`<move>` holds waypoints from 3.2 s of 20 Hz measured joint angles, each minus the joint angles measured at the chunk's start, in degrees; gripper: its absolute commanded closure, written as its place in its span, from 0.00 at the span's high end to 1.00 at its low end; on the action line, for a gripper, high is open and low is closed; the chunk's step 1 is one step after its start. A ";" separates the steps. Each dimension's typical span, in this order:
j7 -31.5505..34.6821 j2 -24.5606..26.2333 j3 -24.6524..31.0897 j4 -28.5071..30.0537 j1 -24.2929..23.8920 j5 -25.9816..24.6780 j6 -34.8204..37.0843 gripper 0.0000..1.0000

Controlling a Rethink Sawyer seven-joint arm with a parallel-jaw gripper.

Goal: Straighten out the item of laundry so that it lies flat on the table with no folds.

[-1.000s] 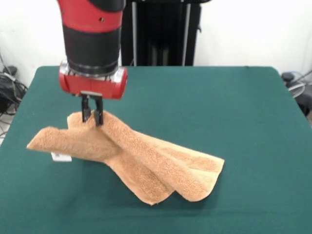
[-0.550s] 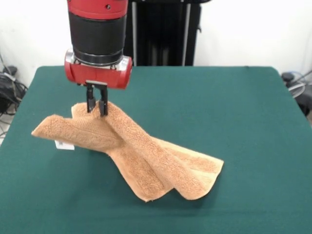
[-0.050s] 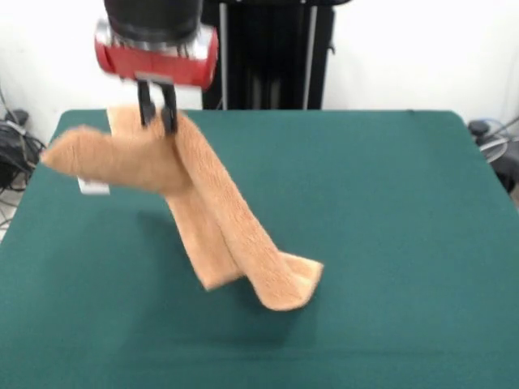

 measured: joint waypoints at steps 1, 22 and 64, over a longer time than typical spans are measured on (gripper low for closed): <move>0.00 -0.25 0.04 -1.17 -0.01 0.01 2.79 0.00; 0.00 -4.50 1.92 -13.90 0.00 -0.58 4.72 0.00; 0.00 4.07 -2.80 15.17 4.93 -7.86 -43.23 0.00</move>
